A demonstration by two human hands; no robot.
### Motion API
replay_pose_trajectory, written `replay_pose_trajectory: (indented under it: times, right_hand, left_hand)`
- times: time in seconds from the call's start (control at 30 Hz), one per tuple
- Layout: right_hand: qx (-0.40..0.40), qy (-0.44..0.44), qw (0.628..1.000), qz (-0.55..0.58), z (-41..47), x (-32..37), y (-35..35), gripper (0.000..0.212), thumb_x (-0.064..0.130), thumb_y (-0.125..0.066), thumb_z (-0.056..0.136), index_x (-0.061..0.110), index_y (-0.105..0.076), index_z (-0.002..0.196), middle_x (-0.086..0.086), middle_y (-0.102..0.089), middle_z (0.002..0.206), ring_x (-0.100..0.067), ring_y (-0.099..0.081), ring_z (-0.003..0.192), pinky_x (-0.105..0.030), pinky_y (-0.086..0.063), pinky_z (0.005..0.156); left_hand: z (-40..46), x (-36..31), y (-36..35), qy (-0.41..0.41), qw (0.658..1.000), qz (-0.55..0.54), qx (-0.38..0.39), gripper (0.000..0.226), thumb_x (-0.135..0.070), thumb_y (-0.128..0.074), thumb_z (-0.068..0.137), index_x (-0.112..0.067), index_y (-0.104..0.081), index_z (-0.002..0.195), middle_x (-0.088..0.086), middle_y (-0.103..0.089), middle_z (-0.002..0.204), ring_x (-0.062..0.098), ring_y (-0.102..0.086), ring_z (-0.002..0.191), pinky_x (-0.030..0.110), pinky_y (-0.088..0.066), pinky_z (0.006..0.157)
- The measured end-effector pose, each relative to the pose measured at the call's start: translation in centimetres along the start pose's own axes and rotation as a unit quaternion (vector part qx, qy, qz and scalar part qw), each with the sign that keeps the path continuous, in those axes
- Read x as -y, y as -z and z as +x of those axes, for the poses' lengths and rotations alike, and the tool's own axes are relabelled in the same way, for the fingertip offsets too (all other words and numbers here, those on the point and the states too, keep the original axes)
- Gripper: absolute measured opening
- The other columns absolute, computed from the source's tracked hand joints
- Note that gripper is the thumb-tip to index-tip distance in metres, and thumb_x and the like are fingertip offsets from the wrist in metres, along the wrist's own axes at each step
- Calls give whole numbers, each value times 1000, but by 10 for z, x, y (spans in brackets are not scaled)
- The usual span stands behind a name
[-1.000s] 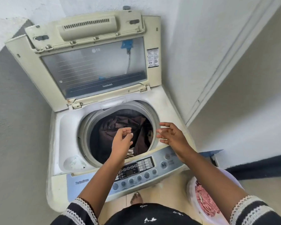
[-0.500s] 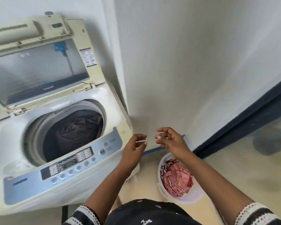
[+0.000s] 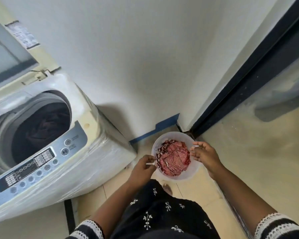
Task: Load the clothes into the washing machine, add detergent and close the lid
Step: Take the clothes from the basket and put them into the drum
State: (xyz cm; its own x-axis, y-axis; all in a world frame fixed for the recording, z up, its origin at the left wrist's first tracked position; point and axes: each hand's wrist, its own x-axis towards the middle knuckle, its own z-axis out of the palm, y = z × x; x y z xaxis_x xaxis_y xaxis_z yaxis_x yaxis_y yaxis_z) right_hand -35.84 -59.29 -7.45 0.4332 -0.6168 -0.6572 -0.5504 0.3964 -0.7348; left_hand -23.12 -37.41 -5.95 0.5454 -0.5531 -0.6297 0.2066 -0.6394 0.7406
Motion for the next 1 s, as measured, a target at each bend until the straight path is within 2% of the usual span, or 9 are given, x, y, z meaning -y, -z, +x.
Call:
replay_pose_trajectory:
  times: [0.13, 0.23, 0.33, 0.43, 0.6, 0.73, 0.83, 0.9, 1.0]
  right_hand:
    - [2, -67, 998, -9, 24, -34, 0, 15, 5, -58, 96, 11, -62, 109, -13, -70, 101, -24, -68, 84, -29, -52, 70]
    - [28, -120, 991, -48, 43, -66, -11, 18, 12, -60, 93, 16, -63, 109, -15, -70, 106, -32, -70, 94, -36, -53, 76]
    - [59, -172, 980, -84, 67, -89, -29, 21, 13, -63, 90, 13, -61, 111, -12, -70, 103, -23, -69, 80, -34, -51, 72]
    - [84, -190, 969, -130, 104, -114, -51, 24, 17, -64, 87, 14, -59, 110, -11, -68, 101, -25, -69, 82, -33, -50, 71]
    - [113, -162, 954, -224, 186, -180, -89, 20, 19, -63, 90, 16, -57, 109, -6, -64, 107, -30, -63, 105, -38, -48, 92]
    - [146, -136, 928, -314, 259, -258, -119, 39, 23, -59, 94, 6, -55, 129, -16, -61, 128, -35, -56, 117, -34, -42, 91]
    - [221, -125, 887, -385, 313, -329, -146, 49, 26, -54, 93, 16, -49, 140, -15, -57, 136, -36, -57, 119, -36, -46, 94]
    - [266, -104, 859, -426, 346, -379, -160, 55, 30, -50, 86, 31, -48, 141, -14, -45, 146, -36, -48, 130, -41, -43, 104]
    - [302, -65, 791, -527, 379, -412, -174, 58, 32, -48, 90, 46, -37, 146, -10, 0, 164, -39, -18, 148, -49, -27, 118]
  left_hand:
    - [29, 19, -13, 32, 995, 83, 50, 28, -16, -56, 96, -20, -55, 124, -1, -54, 126, 9, -59, 99, 4, -45, 61]
    - [60, 31, -22, 41, 985, 148, 84, 33, -18, -56, 95, -21, -54, 128, 1, -52, 130, 16, -58, 108, 16, -45, 79]
    - [98, 49, -38, 44, 966, 220, 131, 36, -19, -56, 94, -20, -52, 130, 6, -51, 130, 21, -55, 113, 30, -45, 96]
    - [133, 71, -54, 38, 956, 249, 147, 38, -16, -54, 93, -16, -51, 131, 8, -49, 130, 26, -54, 118, 35, -45, 99]
    - [199, 134, -83, 33, 959, 238, 149, 38, -17, -56, 94, -16, -49, 132, 7, -47, 133, 28, -57, 111, 44, -49, 95]
    - [256, 186, -101, 3, 962, 244, 123, 39, -11, -57, 92, -11, -52, 130, 12, -50, 130, 28, -50, 119, 32, -42, 100]
    - [299, 221, -107, -53, 953, 284, 96, 36, -2, -60, 85, -9, -58, 120, 14, -53, 124, 29, -45, 120, 23, -30, 98]
    - [324, 237, -106, -81, 948, 295, 87, 35, -1, -60, 83, -10, -59, 117, 13, -54, 122, 29, -45, 120, 22, -27, 99]
    - [343, 253, -100, -100, 949, 292, 67, 36, -4, -59, 88, -14, -58, 122, 6, -52, 128, 20, -43, 123, 12, -27, 98]
